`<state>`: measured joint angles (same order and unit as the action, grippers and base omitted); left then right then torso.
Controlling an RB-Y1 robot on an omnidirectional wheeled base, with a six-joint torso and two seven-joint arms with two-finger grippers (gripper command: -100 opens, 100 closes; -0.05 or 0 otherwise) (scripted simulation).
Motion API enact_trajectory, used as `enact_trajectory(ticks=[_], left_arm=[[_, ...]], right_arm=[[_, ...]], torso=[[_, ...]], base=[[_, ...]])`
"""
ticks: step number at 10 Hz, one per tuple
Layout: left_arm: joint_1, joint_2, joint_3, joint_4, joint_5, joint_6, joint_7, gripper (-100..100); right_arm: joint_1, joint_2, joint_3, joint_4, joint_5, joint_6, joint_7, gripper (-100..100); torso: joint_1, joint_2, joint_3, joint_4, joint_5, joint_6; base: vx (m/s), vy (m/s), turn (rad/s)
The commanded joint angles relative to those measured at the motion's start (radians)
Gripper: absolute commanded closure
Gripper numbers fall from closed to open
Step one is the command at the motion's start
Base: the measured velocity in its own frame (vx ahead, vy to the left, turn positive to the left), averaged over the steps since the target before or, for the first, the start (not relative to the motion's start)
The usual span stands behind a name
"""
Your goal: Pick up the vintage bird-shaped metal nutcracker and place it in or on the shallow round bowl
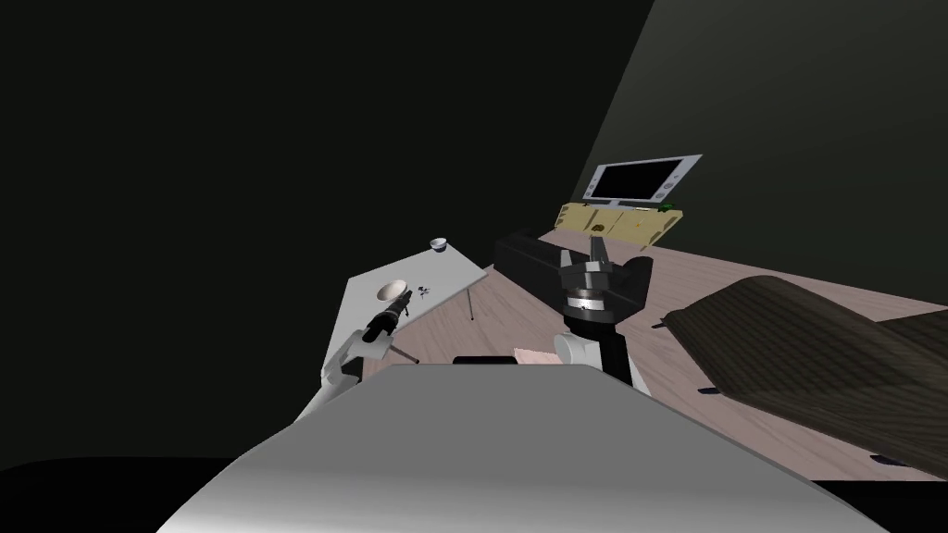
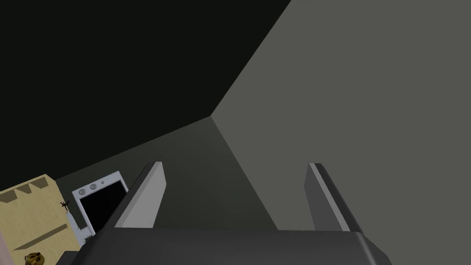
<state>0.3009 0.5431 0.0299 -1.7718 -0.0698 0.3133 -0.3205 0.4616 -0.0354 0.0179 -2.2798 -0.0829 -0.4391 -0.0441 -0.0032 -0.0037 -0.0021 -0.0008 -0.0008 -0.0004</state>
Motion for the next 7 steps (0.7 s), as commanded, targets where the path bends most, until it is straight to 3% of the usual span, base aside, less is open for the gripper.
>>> enact_trajectory(ticks=[1, 3, 7], left_arm=[[0.006, 0.039, -0.01, 0.05, -0.009, 0.05, -0.005, -100], [0.012, 0.075, -0.024, 0.115, -0.026, 0.107, -0.013, -100], [0.017, 0.108, -0.036, 0.167, -0.041, 0.158, -0.02, -100]], right_arm=[[0.0, 0.0, 0.0, 0.0, 0.0, 0.0, 0.0, 0], [0.0, 0.0, 0.0, 0.0, 0.0, 0.0, 0.0, 0], [0.0, 0.0, 0.0, 0.0, 0.0, 0.0, 0.0, 0]], torso=[[0.0, 0.0, 0.0, 0.0, 0.0, 0.0], [0.0, -0.002, -0.001, 0.0, 0.0, 0.0], [0.001, 0.002, 0.001, 0.0, 0.0, 0.0]], base=[[0.08, -0.068, -0.121], [0.089, -0.055, -0.094], [0.039, -0.035, -0.04]])
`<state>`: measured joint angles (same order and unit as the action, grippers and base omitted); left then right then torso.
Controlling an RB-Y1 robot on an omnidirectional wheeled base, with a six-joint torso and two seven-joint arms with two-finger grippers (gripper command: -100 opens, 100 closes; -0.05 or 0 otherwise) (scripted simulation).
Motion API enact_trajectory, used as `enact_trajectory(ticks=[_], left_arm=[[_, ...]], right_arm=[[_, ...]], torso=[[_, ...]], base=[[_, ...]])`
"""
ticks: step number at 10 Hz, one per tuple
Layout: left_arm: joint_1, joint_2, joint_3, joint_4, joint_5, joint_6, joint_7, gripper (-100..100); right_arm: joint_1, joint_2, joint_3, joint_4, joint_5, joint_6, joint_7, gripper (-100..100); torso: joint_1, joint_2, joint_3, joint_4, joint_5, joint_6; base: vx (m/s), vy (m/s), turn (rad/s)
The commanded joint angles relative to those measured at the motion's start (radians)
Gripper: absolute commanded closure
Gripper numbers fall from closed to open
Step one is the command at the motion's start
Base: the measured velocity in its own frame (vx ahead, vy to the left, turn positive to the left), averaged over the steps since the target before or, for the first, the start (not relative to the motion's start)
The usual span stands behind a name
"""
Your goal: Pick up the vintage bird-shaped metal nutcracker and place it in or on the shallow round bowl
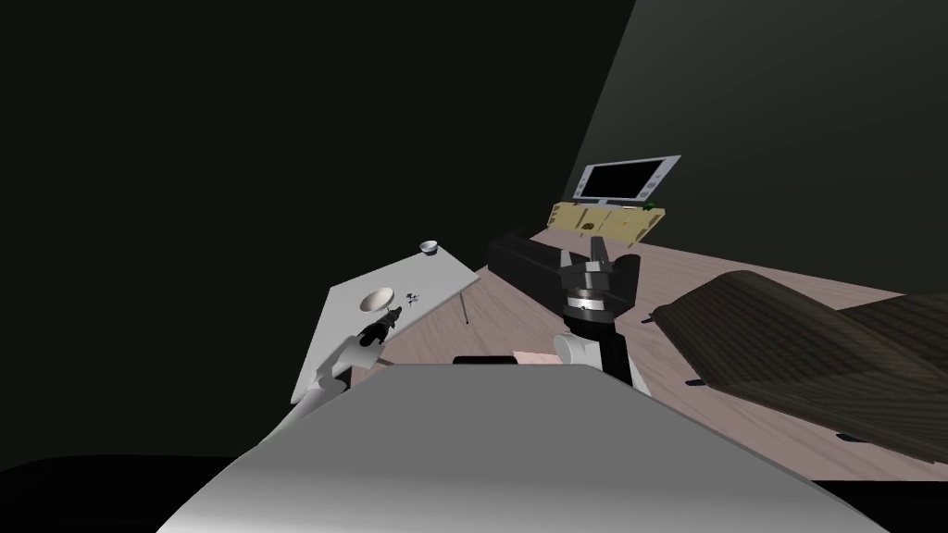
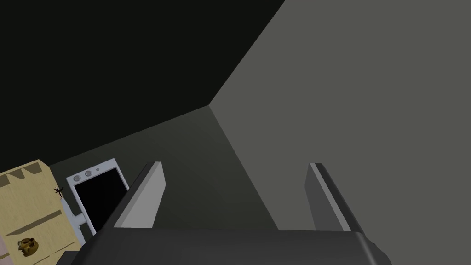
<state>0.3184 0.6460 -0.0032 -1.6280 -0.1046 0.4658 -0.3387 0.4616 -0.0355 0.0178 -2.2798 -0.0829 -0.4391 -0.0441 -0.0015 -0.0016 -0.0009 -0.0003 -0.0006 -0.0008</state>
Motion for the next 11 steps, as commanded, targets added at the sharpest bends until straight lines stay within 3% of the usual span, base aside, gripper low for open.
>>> enact_trajectory(ticks=[1, 6, 7, 8, 9, 11], left_arm=[[0.002, 0.02, -0.008, 0.046, -0.013, 0.028, -0.005, -100], [0.006, 0.068, -0.024, 0.118, -0.033, 0.102, -0.016, -100], [-0.002, 0.061, -0.024, 0.104, -0.026, 0.097, -0.015, -100], [-0.002, 0.063, -0.025, 0.107, -0.026, 0.1, -0.016, 0], [-0.014, 0.052, -0.023, 0.14, -0.037, 0.08, -0.014, -100], [-0.028, 0.038, -0.021, 0.182, -0.051, 0.055, -0.011, -100]], right_arm=[[0.0, 0.0, 0.0, 0.0, 0.0, 0.0, 0.0, 0], [0.0, 0.0, 0.0, 0.0, 0.0, 0.0, 0.0, 0], [0.0, 0.0, 0.0, 0.0, 0.0, 0.0, 0.0, 0], [0.0, 0.0, 0.0, 0.0, 0.0, 0.0, 0.0, 0], [0.0, 0.0, 0.0, 0.0, 0.0, 0.0, 0.0, 0], [0.0, 0.0, 0.0, 0.0, 0.0, 0.0, 0.0, 0]], torso=[[0.0, 0.0, 0.0, 0.0, 0.0, 0.0], [-0.001, 0.0, 0.0, 0.0, 0.0, 0.0], [-0.001, 0.0, 0.0, 0.0, 0.0, 0.0], [0.0, 0.001, 0.0, 0.0, 0.0, 0.0], [0.001, 0.002, 0.001, 0.0, 0.0, 0.0], [0.003, 0.001, 0.0, 0.0, 0.001, 0.0]], base=[[0.058, -0.028, -0.085], [0.04, -0.033, -0.054], [0.024, -0.016, -0.008], [0.0, 0.0, 0.0], [0.02, 0.01, -0.032], [0.041, 0.032, -0.028]])
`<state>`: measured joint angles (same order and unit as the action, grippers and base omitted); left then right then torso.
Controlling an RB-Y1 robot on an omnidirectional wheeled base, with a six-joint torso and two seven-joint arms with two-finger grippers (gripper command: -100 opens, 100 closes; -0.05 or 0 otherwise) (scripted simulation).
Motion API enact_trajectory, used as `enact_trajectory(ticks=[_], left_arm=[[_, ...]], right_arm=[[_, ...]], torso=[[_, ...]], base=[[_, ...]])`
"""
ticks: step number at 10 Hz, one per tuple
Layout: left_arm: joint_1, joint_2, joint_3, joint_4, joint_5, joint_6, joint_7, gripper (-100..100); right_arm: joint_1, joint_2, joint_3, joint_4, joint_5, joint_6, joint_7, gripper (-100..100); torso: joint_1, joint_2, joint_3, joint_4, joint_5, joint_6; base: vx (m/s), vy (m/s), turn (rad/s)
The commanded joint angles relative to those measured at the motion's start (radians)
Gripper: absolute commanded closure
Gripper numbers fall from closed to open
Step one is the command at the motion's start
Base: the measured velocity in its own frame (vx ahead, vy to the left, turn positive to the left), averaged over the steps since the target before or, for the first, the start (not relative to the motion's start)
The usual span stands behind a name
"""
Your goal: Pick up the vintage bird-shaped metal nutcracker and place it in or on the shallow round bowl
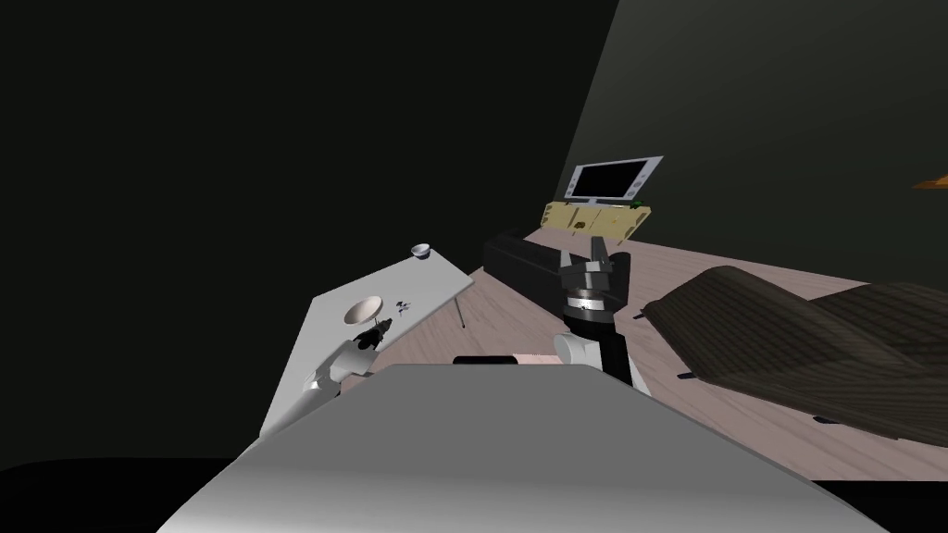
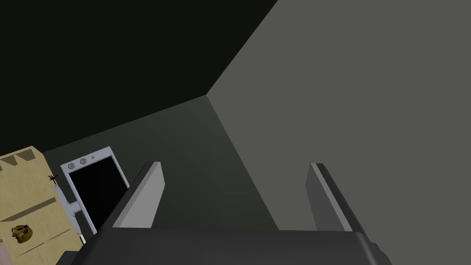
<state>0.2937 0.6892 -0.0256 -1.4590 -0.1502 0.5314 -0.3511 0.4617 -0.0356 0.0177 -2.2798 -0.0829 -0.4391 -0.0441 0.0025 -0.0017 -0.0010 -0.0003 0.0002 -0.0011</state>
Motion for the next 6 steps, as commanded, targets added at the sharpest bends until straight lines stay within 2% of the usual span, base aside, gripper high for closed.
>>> enact_trajectory(ticks=[1, 2, 6], left_arm=[[0.0, 0.0, 0.0, 0.0, 0.0, 0.0, 0.0, -100], [-0.001, -0.001, 0.0, 0.003, -0.001, -0.004, 0.0, 100], [0.0, -0.001, 0.001, 0.003, -0.001, -0.001, 0.001, 100]], right_arm=[[0.0, 0.0, 0.0, 0.0, 0.0, 0.0, 0.0, 0], [0.0, 0.0, 0.0, 0.0, 0.0, 0.0, 0.0, 0], [0.0, 0.0, 0.0, 0.0, 0.0, 0.0, 0.0, 0]], torso=[[0.0, 0.0, 0.0, 0.0, 0.0, 0.0], [-0.001, 0.001, 0.001, 0.0, 0.0, 0.0], [-0.002, 0.003, 0.002, 0.001, 0.0, 0.001]], base=[[0.021, 0.023, -0.008], [0.0, 0.0, 0.0], [0.0, 0.001, 0.005]])
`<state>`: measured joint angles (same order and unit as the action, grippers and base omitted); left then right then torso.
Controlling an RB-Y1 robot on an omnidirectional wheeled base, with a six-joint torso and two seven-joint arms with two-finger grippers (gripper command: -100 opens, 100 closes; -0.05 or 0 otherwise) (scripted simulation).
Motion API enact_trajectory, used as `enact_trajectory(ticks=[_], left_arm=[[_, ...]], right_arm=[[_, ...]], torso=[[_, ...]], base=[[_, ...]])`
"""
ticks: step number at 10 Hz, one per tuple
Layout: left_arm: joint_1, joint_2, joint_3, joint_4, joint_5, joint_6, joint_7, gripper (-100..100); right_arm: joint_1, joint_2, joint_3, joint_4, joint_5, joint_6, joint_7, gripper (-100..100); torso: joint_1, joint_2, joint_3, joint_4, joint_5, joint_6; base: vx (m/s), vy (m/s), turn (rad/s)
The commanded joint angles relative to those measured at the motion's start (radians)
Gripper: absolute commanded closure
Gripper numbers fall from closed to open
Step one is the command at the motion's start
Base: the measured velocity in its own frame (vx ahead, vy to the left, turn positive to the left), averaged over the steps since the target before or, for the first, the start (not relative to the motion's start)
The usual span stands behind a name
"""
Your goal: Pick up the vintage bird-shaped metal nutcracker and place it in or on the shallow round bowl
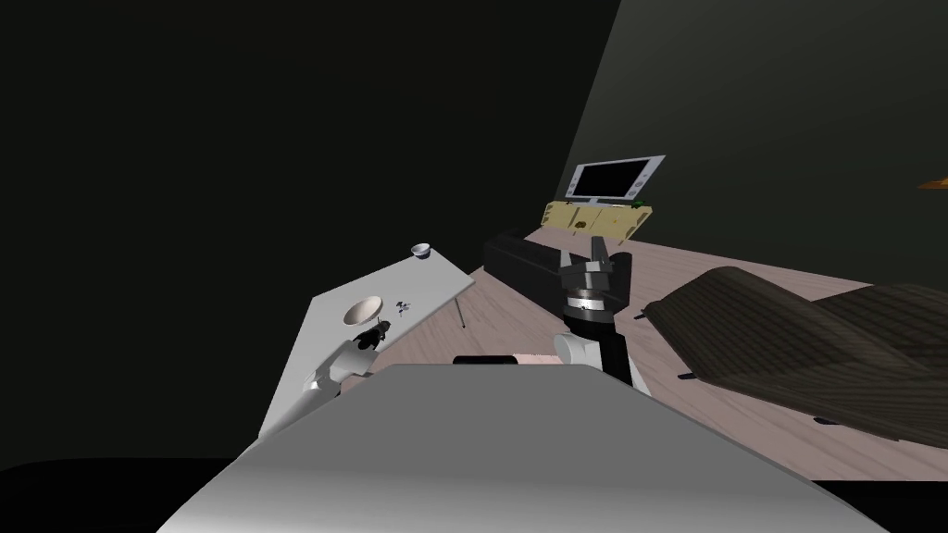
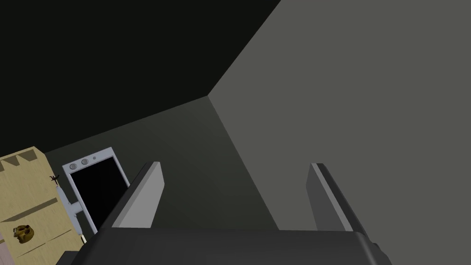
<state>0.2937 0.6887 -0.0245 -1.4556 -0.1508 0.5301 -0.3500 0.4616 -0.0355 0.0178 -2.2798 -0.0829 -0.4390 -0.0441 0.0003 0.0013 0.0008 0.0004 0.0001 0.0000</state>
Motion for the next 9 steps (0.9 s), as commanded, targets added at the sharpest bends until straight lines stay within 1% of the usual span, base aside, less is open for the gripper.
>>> enact_trajectory(ticks=[1, 2, 4, 5, 6, 7, 8, 9], left_arm=[[0.0, 0.0, 0.0, 0.0, 0.0, 0.0, 0.0, 0], [0.011, 0.009, -0.002, -0.032, 0.009, 0.016, -0.002, 100], [0.022, 0.02, -0.003, -0.066, 0.02, 0.036, -0.005, 100], [0.019, 0.016, -0.003, -0.056, 0.016, 0.029, -0.004, 100], [0.02, 0.017, -0.003, -0.058, 0.016, 0.031, -0.004, 0], [0.024, 0.046, 0.008, -0.083, 0.047, 0.065, -0.007, 100], [0.025, 0.053, 0.01, -0.089, 0.055, 0.074, -0.008, 100], [0.028, 0.075, 0.018, -0.107, 0.078, 0.099, -0.009, 100]], right_arm=[[0.0, 0.0, 0.0, 0.0, 0.0, 0.0, 0.0, 0], [0.0, 0.0, 0.0, 0.0, 0.0, 0.0, 0.0, 0], [0.0, 0.0, 0.0, 0.0, 0.0, 0.0, 0.0, 0], [0.0, 0.0, 0.0, 0.0, 0.0, 0.0, 0.0, 0], [0.0, 0.0, 0.0, 0.0, 0.0, 0.0, 0.0, 0], [0.0, 0.0, 0.0, 0.0, 0.0, 0.0, 0.0, 0], [0.0, 0.0, 0.0, 0.0, 0.0, 0.0, 0.0, 0], [0.0, 0.0, 0.0, 0.0, 0.0, 0.0, 0.0, 0]], torso=[[0.0, 0.0, 0.0, 0.0, 0.0, 0.0], [0.0, 0.0, 0.0, 0.0, 0.0, 0.0], [-0.002, 0.003, 0.001, 0.0, 0.0, -0.001], [-0.003, 0.003, 0.002, 0.001, -0.001, -0.001], [-0.002, 0.002, 0.001, 0.0, 0.0, -0.001], [-0.001, 0.001, 0.001, 0.0, 0.0, -0.001], [0.003, 0.0, 0.001, 0.001, 0.0, 0.0], [0.006, 0.0, 0.0, 0.001, 0.0, -0.001]], base=[[0.0, 0.0, 0.0], [-0.024, -0.016, 0.022], [-0.037, -0.034, 0.03], [-0.016, -0.016, 0.005], [0.0, 0.0, 0.0], [-0.001, 0.059, -0.083], [0.005, 0.089, -0.072], [0.01, 0.099, -0.077]])
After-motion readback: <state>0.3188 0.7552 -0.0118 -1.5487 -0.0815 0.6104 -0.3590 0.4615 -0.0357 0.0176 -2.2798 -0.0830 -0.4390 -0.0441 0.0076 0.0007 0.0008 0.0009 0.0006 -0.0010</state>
